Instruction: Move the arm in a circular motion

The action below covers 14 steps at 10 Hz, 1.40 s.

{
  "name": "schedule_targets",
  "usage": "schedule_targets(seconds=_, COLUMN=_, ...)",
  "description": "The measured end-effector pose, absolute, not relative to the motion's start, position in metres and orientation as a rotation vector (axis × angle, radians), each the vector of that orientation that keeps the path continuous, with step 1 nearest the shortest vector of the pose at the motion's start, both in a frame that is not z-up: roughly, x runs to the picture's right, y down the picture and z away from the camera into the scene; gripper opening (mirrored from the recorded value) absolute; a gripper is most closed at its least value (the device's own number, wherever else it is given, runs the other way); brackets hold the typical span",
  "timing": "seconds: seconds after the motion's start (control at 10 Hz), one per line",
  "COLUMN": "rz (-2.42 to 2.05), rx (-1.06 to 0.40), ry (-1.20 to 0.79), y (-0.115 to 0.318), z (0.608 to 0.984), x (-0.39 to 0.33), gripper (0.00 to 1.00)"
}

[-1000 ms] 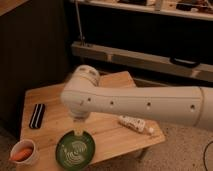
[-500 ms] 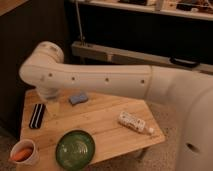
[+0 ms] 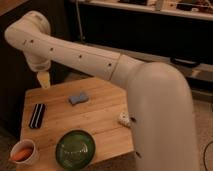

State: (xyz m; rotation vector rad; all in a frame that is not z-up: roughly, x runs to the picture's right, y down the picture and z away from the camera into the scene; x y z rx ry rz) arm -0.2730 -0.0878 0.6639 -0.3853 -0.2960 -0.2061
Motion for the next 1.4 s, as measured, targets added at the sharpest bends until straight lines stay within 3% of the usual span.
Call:
schedule_targets(seconds=0.3, rz=-0.070, rx=-0.425, ry=-0.282, y=-0.111, z=0.720, x=-0.233, gripper=0.80)
schedule_targets(seconds=0.6, rz=0.101, rx=-0.467, ry=-0.261, y=-0.099, z=0.758, x=-0.158, gripper=0.80)
schedule_targets(seconds=1.0, rz=0.270, rx=-0.495, ry=-0.224, y=-0.060, z=0.770, x=-0.056, gripper=0.80)
schedule_targets(seconds=1.4, rz=0.420, rx=-0.547, ry=-0.198, y=0.005, z=0.781, x=0.030, gripper=0.80)
